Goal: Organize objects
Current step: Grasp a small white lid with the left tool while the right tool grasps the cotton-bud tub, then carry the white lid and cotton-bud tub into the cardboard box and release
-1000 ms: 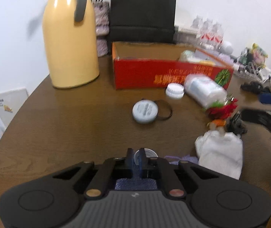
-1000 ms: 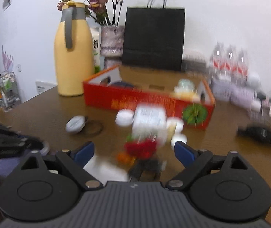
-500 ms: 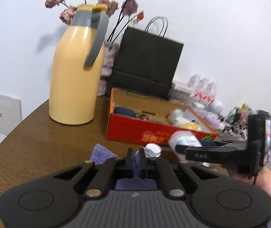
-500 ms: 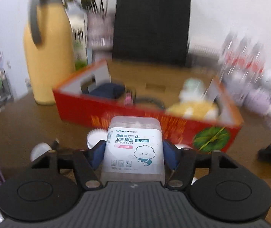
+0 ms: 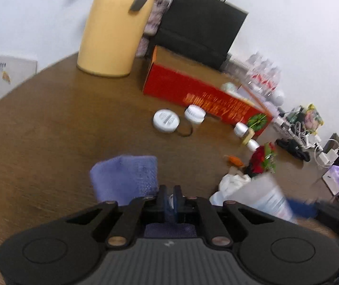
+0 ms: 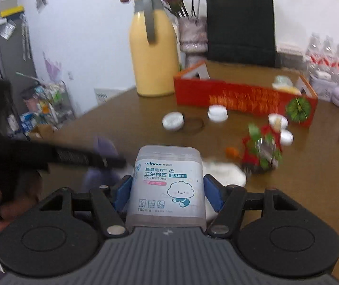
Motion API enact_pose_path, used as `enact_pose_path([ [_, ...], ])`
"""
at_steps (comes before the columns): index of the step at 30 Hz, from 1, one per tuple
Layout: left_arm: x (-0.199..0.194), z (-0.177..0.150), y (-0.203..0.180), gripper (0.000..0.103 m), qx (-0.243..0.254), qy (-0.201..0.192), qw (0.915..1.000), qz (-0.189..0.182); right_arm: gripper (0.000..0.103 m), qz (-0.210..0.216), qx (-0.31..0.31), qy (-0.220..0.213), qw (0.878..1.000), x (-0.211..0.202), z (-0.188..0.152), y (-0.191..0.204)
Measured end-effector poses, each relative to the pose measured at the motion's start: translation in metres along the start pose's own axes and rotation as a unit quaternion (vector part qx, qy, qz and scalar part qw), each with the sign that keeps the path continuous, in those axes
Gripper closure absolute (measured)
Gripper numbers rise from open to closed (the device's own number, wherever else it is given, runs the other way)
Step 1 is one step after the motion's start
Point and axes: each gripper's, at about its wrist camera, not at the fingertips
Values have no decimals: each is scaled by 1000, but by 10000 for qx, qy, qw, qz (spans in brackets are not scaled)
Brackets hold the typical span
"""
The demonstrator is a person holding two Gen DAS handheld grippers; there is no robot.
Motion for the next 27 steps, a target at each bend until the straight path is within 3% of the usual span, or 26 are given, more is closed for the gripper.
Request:
enact_pose_path([
  [3, -6, 8, -2, 99, -244, -188, 9983, -498, 37, -104, 171, -51, 9998, -4, -5, -1],
  [6, 13, 11, 6, 101, -773, -112, 9954, -556, 37, 104, 150, -83, 9998, -9, -7, 2],
  [9, 23, 18, 13, 98, -1120, 104, 9918, -614, 37, -125, -32, -38, 9999, -10, -9, 8],
  [11, 19, 23, 3, 83, -643, 75, 9965, -529, 37, -294, -74, -117, 9995, -17, -10, 6],
  [12, 16, 22, -3, 65, -250, 90, 9987, -439, 37, -374, -60, -152, 9992, -21, -10, 4],
  [13, 13, 19, -11, 55, 317, 90, 9990, -294, 37, -478, -36, -172, 9987, -24, -10, 0],
  [16, 14, 2, -26, 57, 1320, 28, 9912, 95, 36, -750, 42, -195, 9970, -27, -11, -12],
  [18, 21, -3, -23, 60, 1355, 245, 9904, 98, 36, -805, 155, -161, 9965, -26, -14, -21],
  [19, 24, -4, -19, 68, 1277, 333, 9912, 86, 36, -813, 198, -147, 9964, -25, -15, -23],
  [22, 26, -1, -23, 74, 1458, 115, 9891, 174, 36, -845, 226, -108, 9961, -24, -19, -26],
  [25, 23, 4, -35, 68, 1803, -147, 9833, -194, 36, -840, 222, -110, 9962, -23, -19, -28],
  [27, 32, 3, -39, 66, 1968, 262, 9795, -353, 36, -888, 236, -112, 9957, -23, -19, -29],
])
Point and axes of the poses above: each gripper's, at about its wrist camera, not at the fingertips, and x roughly the way its jaws point, y to its left, z to its top, and after that the axes turned 8 degrees about -y, right-handed
